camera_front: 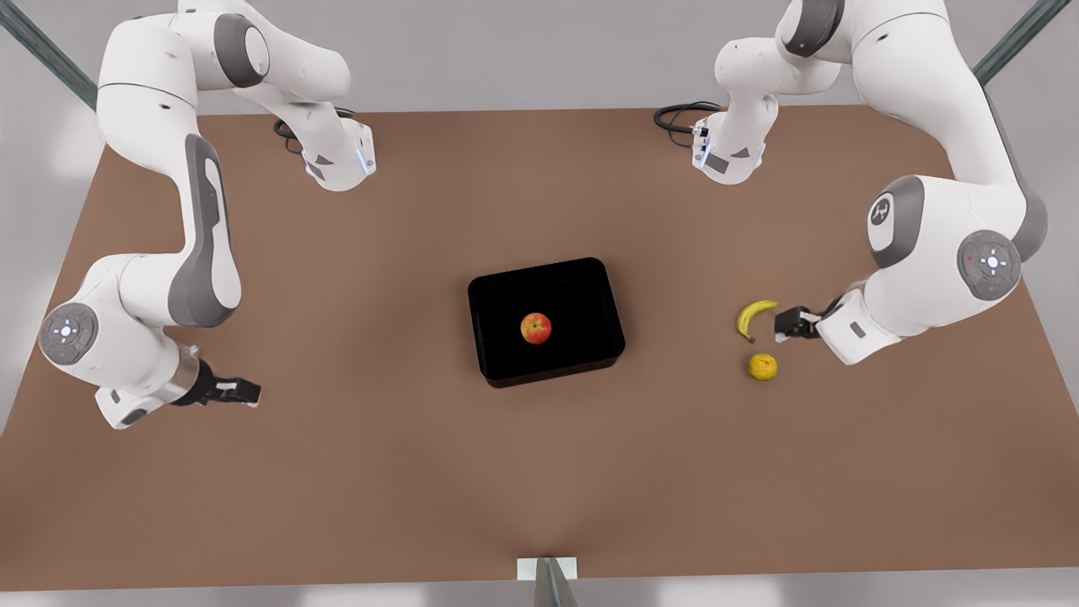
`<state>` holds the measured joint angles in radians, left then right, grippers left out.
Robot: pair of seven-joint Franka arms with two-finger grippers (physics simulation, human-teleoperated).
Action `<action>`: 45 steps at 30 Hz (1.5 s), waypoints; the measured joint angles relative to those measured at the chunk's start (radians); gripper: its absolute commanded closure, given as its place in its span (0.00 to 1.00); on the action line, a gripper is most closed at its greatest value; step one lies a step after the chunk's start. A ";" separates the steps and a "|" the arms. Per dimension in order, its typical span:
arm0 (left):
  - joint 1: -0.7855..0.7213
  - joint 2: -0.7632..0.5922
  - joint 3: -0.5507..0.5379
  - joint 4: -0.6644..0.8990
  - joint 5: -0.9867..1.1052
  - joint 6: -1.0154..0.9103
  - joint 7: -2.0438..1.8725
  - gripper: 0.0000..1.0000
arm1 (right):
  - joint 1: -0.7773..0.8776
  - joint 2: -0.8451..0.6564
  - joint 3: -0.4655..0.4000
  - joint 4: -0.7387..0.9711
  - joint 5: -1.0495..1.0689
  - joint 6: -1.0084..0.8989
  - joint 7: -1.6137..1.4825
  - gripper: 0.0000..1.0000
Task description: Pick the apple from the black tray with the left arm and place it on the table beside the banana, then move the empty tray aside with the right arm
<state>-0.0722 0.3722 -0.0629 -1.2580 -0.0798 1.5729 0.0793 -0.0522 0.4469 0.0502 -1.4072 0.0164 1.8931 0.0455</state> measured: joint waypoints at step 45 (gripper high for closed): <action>-0.692 0.440 -0.034 -0.206 0.241 0.706 -1.202 0.00 | -0.005 0.114 -0.004 0.202 0.003 -0.097 0.032 0.00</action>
<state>-0.7646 0.8119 -0.0966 -1.4636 0.1610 2.2788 -1.1225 -0.0568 0.5613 0.0461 -1.2047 0.0191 1.7957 0.0776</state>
